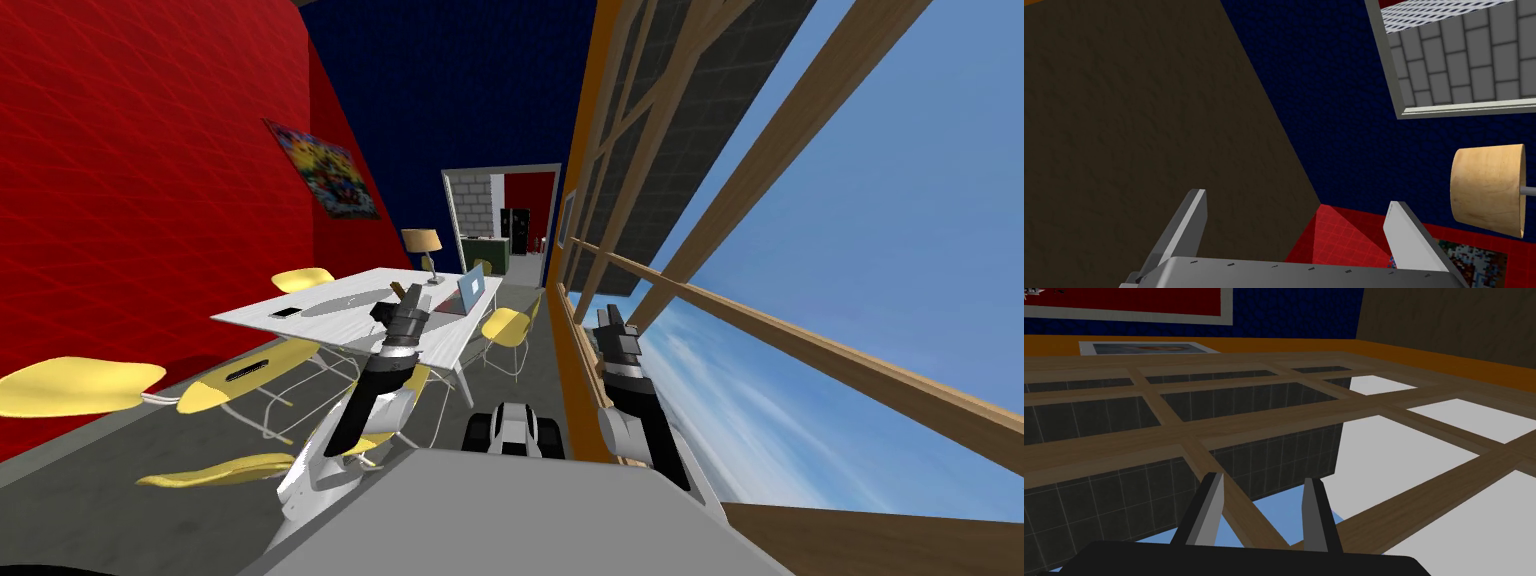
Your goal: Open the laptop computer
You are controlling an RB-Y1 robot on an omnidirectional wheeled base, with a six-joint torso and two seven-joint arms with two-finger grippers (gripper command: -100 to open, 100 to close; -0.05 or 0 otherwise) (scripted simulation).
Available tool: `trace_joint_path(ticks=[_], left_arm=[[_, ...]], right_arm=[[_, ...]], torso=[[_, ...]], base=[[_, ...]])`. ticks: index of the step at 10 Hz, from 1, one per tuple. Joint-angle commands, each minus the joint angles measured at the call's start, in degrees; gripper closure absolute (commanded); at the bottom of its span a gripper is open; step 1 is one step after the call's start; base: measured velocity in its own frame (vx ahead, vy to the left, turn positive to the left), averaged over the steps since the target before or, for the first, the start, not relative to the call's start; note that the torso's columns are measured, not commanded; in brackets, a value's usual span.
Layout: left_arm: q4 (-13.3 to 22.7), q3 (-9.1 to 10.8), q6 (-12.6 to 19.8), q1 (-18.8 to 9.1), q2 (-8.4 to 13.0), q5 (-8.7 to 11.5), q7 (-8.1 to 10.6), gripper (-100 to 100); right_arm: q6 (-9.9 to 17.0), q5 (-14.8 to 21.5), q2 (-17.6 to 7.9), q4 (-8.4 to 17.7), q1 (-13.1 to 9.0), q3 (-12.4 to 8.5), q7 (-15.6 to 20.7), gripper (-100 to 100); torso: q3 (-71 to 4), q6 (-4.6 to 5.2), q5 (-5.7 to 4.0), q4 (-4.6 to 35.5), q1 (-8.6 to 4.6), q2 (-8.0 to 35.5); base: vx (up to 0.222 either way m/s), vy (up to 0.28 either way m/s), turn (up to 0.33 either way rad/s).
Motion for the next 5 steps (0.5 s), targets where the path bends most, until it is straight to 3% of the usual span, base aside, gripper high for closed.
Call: trace_joint_path(ticks=[1,5], left_arm=[[1.0,0.69,3.6,-1.1,1.7,-0.9,0.0,-100],[3.8,2.1,10.0,-2.9,4.2,-2.2,-0.06,-100]], right_arm=[[0.0,0.0,0.0,0.0,0.0,0.0,0.0,0],[0.0,0.0,0.0,0.0,0.0,0.0,0.0,0]], torso=[[0.0,0.0,0.0,0.0,-0.02,0.0],[0.0,0.0,-0.02,0.0,-0.06,0.0]], base=[[0.068,-0.073,-0.104],[0.087,-0.064,-0.124]])
